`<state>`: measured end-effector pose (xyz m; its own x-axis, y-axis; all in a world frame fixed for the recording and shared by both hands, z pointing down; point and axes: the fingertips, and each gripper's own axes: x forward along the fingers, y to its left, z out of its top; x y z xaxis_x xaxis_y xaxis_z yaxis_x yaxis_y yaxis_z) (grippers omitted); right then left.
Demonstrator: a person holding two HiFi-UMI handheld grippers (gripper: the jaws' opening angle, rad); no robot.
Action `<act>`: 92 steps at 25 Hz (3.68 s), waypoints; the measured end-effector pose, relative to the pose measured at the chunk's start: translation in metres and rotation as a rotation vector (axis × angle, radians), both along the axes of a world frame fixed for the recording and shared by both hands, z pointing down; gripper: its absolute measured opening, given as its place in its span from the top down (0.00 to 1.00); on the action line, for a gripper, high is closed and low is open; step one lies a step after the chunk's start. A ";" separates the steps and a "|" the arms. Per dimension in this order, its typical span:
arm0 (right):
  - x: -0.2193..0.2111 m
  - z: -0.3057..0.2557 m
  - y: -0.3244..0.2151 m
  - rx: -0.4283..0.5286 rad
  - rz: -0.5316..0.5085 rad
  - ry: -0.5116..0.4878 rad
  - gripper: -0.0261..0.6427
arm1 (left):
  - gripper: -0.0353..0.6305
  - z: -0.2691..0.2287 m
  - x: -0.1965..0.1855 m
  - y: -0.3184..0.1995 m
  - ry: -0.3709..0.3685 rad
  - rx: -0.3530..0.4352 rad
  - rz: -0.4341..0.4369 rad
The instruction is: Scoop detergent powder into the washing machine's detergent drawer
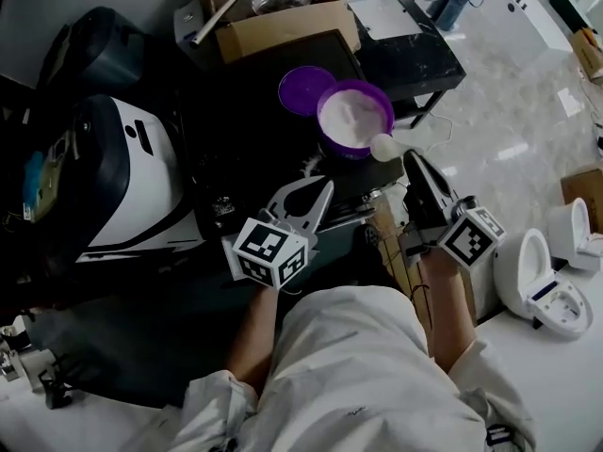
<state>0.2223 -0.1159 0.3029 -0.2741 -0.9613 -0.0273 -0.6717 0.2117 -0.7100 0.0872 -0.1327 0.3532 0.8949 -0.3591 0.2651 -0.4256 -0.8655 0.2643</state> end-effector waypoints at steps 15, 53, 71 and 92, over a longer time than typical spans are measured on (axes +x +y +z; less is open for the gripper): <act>0.019 0.009 -0.067 -0.040 -0.184 0.153 0.94 | 0.92 0.003 0.019 -0.029 -0.023 -0.003 -0.161; -0.015 0.077 -0.160 -0.211 -0.562 0.869 0.94 | 0.92 0.039 0.037 -0.053 -0.016 -0.084 -0.328; -0.015 0.103 -0.177 -0.306 -0.602 1.009 0.94 | 0.92 0.043 0.036 -0.055 -0.039 -0.089 -0.332; -0.035 0.113 -0.165 -0.347 -0.751 1.032 0.95 | 0.92 0.041 0.036 -0.060 -0.027 -0.083 -0.333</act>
